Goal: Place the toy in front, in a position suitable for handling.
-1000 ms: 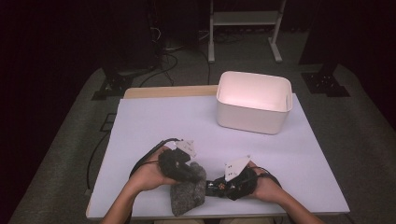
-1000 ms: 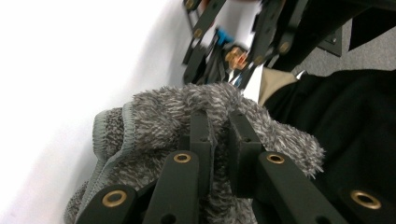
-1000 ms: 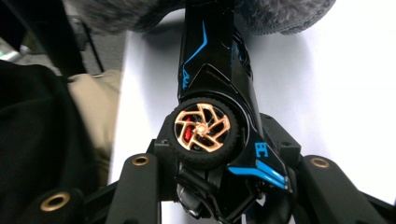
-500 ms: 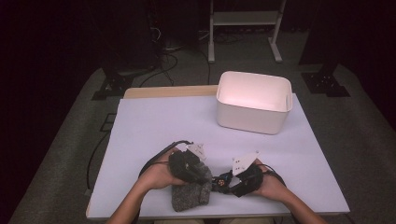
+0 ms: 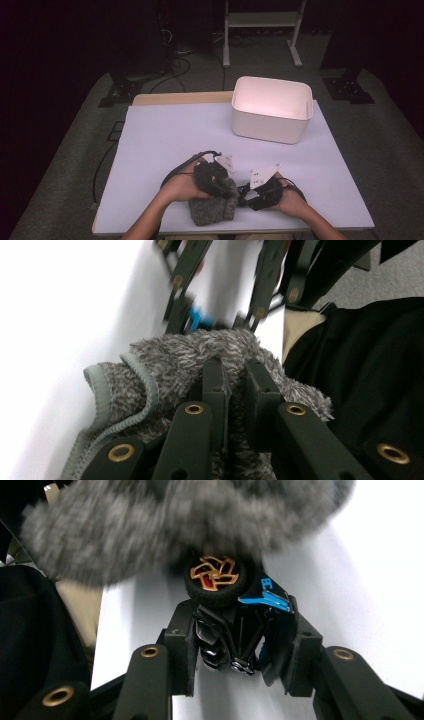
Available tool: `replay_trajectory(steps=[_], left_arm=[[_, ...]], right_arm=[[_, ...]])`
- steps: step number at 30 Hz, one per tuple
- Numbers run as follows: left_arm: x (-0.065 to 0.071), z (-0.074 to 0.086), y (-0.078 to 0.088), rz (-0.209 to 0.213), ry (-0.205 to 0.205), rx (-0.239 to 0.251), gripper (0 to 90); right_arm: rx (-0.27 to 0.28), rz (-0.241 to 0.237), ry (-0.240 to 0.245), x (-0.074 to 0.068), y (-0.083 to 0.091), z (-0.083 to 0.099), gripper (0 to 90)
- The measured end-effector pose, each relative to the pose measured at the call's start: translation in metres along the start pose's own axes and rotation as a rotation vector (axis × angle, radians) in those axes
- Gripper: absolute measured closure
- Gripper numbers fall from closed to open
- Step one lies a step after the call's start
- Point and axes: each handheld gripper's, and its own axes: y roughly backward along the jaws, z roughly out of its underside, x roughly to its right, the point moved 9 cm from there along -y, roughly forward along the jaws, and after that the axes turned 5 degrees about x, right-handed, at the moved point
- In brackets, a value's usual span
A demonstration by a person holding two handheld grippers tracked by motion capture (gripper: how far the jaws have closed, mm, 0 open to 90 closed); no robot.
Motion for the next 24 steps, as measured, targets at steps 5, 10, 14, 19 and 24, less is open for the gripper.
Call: replay_trajectory(steps=[5, 10, 14, 19, 24], left_arm=[[-0.002, -0.009, -0.009, 0.013, -0.009, -0.02, 81.9], [-0.002, 0.001, 0.0, 0.021, 0.015, 0.0, 81.9], [-0.005, 0.007, 0.005, 0.019, 0.035, 0.022, 81.5], [-0.004, -0.002, -0.001, 0.008, 0.009, 0.013, 81.4], [-0.003, -0.009, -0.008, 0.009, -0.005, 0.009, 80.8]], right_arm=[[0.005, 0.001, 0.001, 0.0, 0.0, 0.0, 56.4], [0.008, -0.006, 0.004, 0.001, 0.0, 0.0, 56.5], [0.008, -0.003, 0.003, 0.001, -0.001, 0.0, 56.5], [0.009, -0.004, -0.008, 0.0, -0.001, 0.0, 56.5], [0.013, -0.002, -0.002, 0.0, -0.001, 0.0, 56.5]])
